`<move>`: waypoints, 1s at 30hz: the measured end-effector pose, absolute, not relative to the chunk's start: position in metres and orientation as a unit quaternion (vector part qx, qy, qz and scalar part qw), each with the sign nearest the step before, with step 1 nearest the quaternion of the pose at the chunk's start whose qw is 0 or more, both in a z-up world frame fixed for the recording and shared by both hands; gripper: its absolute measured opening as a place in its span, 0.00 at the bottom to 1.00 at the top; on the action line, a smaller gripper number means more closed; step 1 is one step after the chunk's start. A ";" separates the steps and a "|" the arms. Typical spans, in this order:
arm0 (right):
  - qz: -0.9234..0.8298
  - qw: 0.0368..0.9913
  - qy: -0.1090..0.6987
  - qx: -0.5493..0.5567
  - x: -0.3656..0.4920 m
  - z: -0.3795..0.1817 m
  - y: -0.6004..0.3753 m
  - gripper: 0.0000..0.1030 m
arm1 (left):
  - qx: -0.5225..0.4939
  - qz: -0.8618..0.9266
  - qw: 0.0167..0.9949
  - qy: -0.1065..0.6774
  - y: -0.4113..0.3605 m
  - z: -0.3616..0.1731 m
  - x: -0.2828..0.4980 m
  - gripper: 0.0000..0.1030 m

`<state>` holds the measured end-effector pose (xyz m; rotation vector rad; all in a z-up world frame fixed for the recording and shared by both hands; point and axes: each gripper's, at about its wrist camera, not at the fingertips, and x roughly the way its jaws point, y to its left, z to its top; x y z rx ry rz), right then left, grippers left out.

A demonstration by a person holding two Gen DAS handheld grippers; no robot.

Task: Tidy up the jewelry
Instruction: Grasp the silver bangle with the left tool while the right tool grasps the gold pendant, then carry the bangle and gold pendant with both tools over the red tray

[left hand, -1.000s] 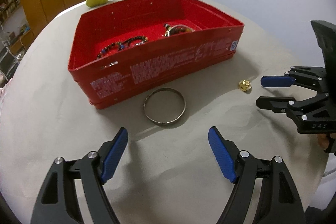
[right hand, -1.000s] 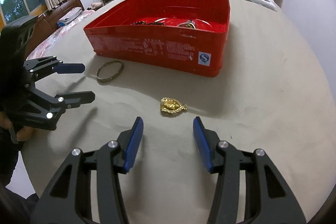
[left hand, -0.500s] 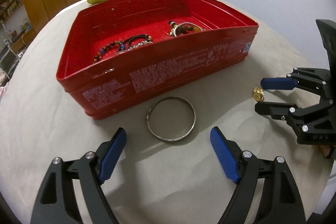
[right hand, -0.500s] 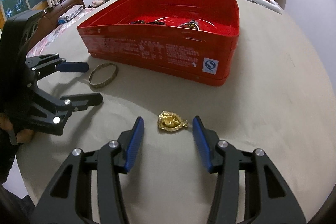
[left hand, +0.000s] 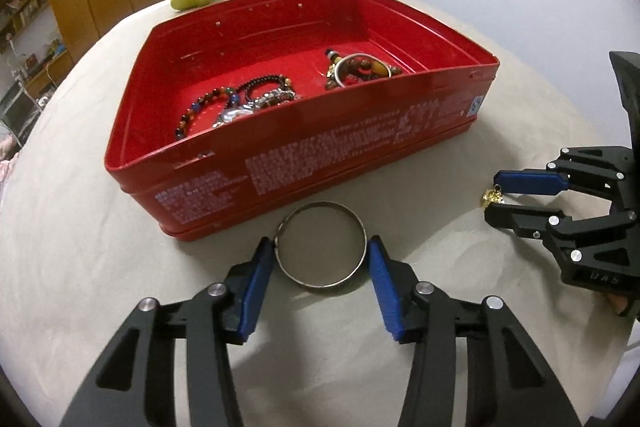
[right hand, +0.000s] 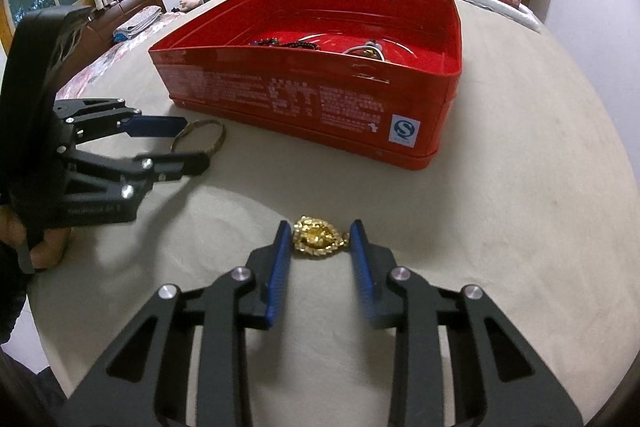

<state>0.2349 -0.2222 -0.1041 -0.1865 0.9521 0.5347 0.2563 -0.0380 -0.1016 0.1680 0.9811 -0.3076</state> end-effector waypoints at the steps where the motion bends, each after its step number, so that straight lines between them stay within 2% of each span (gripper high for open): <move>1: 0.255 0.850 0.452 -0.089 0.234 -0.104 -0.222 0.28 | 0.081 -0.147 0.868 0.467 -0.038 -0.102 0.256 0.47; 15: 0.262 0.847 0.453 -0.088 0.230 -0.099 -0.219 0.28 | 0.078 -0.149 0.874 0.457 -0.040 -0.093 0.235 0.47; 30: 0.265 0.853 0.440 -0.092 0.216 -0.083 -0.217 0.28 | 0.083 -0.146 0.888 0.428 -0.036 -0.058 0.205 0.47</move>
